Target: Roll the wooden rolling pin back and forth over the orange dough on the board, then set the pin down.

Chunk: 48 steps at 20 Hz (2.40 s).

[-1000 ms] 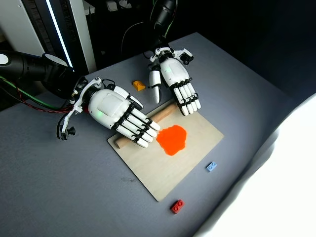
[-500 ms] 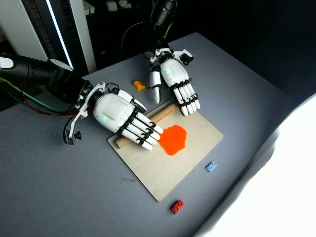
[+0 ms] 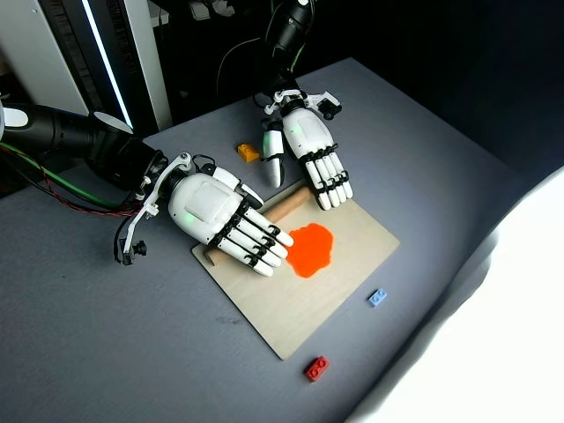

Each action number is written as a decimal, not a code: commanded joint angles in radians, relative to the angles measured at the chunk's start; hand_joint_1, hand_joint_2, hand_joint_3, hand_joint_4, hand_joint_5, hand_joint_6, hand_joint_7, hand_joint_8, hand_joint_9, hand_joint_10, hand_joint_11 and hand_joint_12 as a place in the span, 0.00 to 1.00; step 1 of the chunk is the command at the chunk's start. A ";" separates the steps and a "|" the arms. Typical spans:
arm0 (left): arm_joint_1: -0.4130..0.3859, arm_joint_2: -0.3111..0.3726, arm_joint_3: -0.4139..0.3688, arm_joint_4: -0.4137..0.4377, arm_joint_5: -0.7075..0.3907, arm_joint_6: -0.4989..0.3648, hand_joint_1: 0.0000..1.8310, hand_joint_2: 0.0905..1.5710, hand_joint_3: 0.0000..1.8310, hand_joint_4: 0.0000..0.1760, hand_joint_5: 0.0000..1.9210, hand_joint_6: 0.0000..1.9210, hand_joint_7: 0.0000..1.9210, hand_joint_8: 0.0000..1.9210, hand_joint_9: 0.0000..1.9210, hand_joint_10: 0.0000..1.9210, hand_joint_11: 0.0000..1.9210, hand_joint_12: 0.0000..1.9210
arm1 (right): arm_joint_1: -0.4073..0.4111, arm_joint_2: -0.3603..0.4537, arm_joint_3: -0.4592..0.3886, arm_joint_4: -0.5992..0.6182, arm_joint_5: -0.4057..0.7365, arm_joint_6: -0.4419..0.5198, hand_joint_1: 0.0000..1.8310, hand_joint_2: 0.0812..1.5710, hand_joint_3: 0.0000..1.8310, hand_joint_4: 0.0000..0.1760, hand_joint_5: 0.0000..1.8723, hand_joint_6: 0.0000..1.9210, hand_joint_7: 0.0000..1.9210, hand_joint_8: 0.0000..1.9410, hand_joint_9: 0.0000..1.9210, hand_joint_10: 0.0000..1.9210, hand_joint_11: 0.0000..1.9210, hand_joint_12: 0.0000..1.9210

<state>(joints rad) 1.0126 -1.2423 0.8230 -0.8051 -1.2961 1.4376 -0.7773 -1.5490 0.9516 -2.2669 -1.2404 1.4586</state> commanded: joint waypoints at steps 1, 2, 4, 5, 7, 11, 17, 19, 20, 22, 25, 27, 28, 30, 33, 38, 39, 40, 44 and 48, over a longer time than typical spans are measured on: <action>-0.004 -0.003 0.007 0.057 -0.095 -0.006 0.00 0.89 0.00 0.00 0.00 0.00 0.00 0.00 0.00 0.00 0.00 0.00 | 0.004 0.000 0.002 -0.083 -0.080 0.002 0.00 0.96 0.01 0.00 0.04 0.00 0.02 0.00 0.00 0.00 0.00 0.00; -0.004 -0.004 0.009 0.057 -0.095 -0.008 0.00 0.89 0.00 0.00 0.00 0.00 0.00 0.00 0.00 0.00 0.00 0.00 | 0.004 0.000 0.002 -0.082 -0.081 0.002 0.00 0.96 0.01 0.00 0.03 0.00 0.01 0.00 0.00 0.00 0.00 0.00; -0.004 -0.007 0.015 0.057 -0.095 -0.012 0.00 0.89 0.00 0.00 0.00 0.00 0.00 0.00 0.00 0.00 0.00 0.00 | -0.001 0.000 0.002 -0.074 -0.083 0.002 0.00 0.96 0.01 0.00 0.04 0.00 0.01 0.00 0.00 0.00 0.00 0.00; -0.004 -0.009 0.016 0.057 -0.095 -0.013 0.00 0.89 0.00 0.00 0.00 0.00 0.00 0.00 0.00 0.00 0.00 0.00 | -0.003 0.000 0.002 -0.070 -0.084 0.001 0.00 0.96 0.01 0.00 0.04 0.00 0.01 0.00 0.00 0.00 0.00 0.00; -0.004 -0.012 0.021 0.057 -0.095 -0.018 0.00 0.89 0.00 0.00 0.00 0.00 0.00 0.00 0.00 0.00 0.00 0.00 | -0.012 0.000 0.002 -0.063 -0.092 -0.003 0.00 0.96 0.01 0.00 0.03 0.00 0.01 0.00 0.00 0.00 0.00 0.00; -0.006 -0.020 0.033 0.056 -0.093 -0.026 0.00 0.89 0.00 0.00 0.00 0.00 0.00 0.00 0.00 0.00 0.00 0.00 | -0.021 0.000 -0.009 -0.007 -0.099 -0.027 0.00 0.96 0.01 0.00 0.03 0.00 0.01 0.00 0.00 0.00 0.00 0.00; -0.019 -0.032 0.054 0.056 -0.084 -0.027 0.00 0.89 0.00 0.00 0.00 0.00 0.00 0.00 0.00 0.00 0.00 0.00 | -0.020 0.001 -0.008 -0.007 -0.100 -0.030 0.00 0.97 0.01 0.00 0.02 0.00 0.00 0.00 0.00 0.00 0.00 0.00; -0.022 -0.032 0.058 0.056 -0.081 -0.027 0.00 0.89 0.00 0.00 0.00 0.00 0.00 0.00 0.00 0.00 0.00 0.00 | -0.018 0.001 -0.004 -0.007 -0.100 -0.031 0.00 0.97 0.01 0.00 0.03 0.00 0.01 0.00 0.00 0.00 0.00 0.00; -0.024 -0.033 0.061 0.056 -0.079 -0.027 0.00 0.89 0.00 0.00 0.00 0.00 0.00 0.00 0.00 0.00 0.00 0.00 | -0.015 0.001 0.000 -0.007 -0.098 -0.031 0.00 0.97 0.01 0.00 0.03 0.00 0.01 0.00 0.00 0.00 0.00 0.00; -0.027 -0.035 0.067 0.056 -0.078 -0.029 0.00 0.90 0.00 0.00 0.00 0.00 0.00 0.00 0.00 0.00 0.00 0.00 | -0.013 0.001 0.005 -0.007 -0.096 -0.032 0.00 0.97 0.01 0.00 0.03 0.00 0.01 0.00 0.00 0.00 0.00 0.00; -0.032 -0.041 0.080 0.056 -0.074 -0.032 0.00 0.90 0.00 0.00 0.00 0.00 0.00 0.00 0.00 0.00 0.00 0.00 | -0.011 0.001 0.020 -0.007 -0.092 -0.032 0.00 0.97 0.01 0.00 0.03 0.00 0.01 0.00 0.00 0.00 0.00 0.00; -0.036 -0.044 0.086 0.056 -0.065 -0.032 0.00 0.90 0.00 0.00 0.00 0.00 0.00 0.00 0.00 0.00 0.00 0.00 | -0.010 0.001 0.029 -0.007 -0.090 -0.031 0.00 0.97 0.01 0.00 0.03 0.00 0.01 0.00 0.00 0.00 0.00 0.00; -0.038 -0.046 0.090 0.056 -0.062 -0.032 0.00 0.90 0.00 0.00 0.00 0.00 0.00 0.00 0.00 0.00 0.00 0.00 | -0.010 0.001 0.031 -0.007 -0.090 -0.030 0.00 0.97 0.01 0.00 0.03 0.00 0.01 0.00 0.00 0.00 0.00 0.00; -0.043 -0.050 0.098 0.056 -0.058 -0.032 0.00 0.90 0.00 0.00 0.00 0.00 0.00 0.00 0.00 0.00 0.00 0.00 | -0.010 0.000 0.037 -0.007 -0.087 -0.028 0.00 0.97 0.01 0.00 0.04 0.01 0.02 0.00 0.00 0.00 0.00 0.00; -0.050 -0.051 0.110 0.056 -0.045 -0.032 0.00 0.90 0.00 0.00 0.00 0.00 0.00 0.00 0.00 0.00 0.00 0.00 | -0.009 0.000 0.045 -0.010 -0.085 -0.022 0.00 0.97 0.01 0.00 0.04 0.00 0.01 0.00 0.00 0.00 0.00 0.00; -0.063 -0.051 0.133 0.056 -0.025 -0.036 0.00 0.90 0.00 0.00 0.00 0.00 0.00 0.00 0.00 0.00 0.00 0.00 | -0.007 -0.002 0.061 -0.017 -0.076 -0.007 0.00 0.97 0.01 0.00 0.03 0.00 0.01 0.00 0.00 0.00 0.00 0.00; -0.067 -0.051 0.139 0.056 -0.017 -0.036 0.00 0.90 0.00 0.00 0.00 0.00 0.00 0.00 0.00 0.00 0.00 0.00 | -0.006 -0.002 0.064 -0.017 -0.074 -0.004 0.00 0.97 0.01 0.00 0.03 0.00 0.02 0.00 0.00 0.00 0.00 0.00; -0.070 -0.051 0.143 0.055 -0.011 -0.038 0.00 0.90 0.00 0.00 0.00 0.00 0.00 0.00 0.00 0.00 0.00 0.00 | -0.005 -0.002 0.066 -0.017 -0.072 -0.002 0.00 0.97 0.01 0.00 0.04 0.00 0.02 0.00 0.00 0.00 0.00 0.00; -0.093 -0.052 0.166 0.054 0.039 -0.059 0.00 0.90 0.00 0.00 0.00 0.00 0.00 0.00 0.00 0.00 0.00 0.00 | -0.004 -0.004 0.076 -0.017 -0.067 0.002 0.00 0.97 0.01 0.00 0.04 0.00 0.02 0.00 0.00 0.00 0.00 0.00; -0.118 -0.059 0.186 0.053 0.068 -0.072 0.00 0.90 0.00 0.00 0.00 0.00 0.00 0.00 0.00 0.00 0.00 0.00 | 0.000 -0.004 0.086 -0.017 -0.064 0.007 0.00 0.97 0.01 0.00 0.03 0.00 0.01 0.00 0.00 0.00 0.00 0.00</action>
<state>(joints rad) 0.9005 -1.2949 1.0050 -0.8082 -1.1431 1.3705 -0.7811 -1.5505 1.0359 -2.2314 -1.2507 1.4681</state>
